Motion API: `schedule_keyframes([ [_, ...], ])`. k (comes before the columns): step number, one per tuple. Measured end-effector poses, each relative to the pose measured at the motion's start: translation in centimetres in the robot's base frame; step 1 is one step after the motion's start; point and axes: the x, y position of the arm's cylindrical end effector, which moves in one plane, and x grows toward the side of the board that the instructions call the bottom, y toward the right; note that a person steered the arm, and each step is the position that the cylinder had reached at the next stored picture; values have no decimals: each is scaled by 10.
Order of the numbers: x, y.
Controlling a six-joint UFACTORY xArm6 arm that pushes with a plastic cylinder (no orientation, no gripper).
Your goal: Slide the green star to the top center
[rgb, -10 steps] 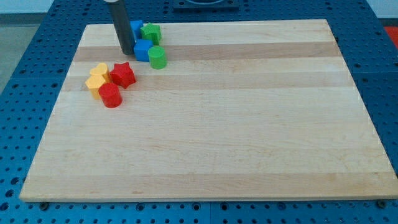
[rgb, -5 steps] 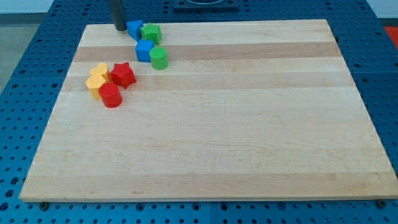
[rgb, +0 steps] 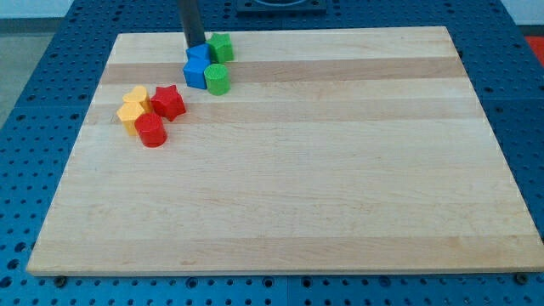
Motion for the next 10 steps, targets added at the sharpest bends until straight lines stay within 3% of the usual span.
schedule_keyframes([
  [3,28,32],
  [10,29,96],
])
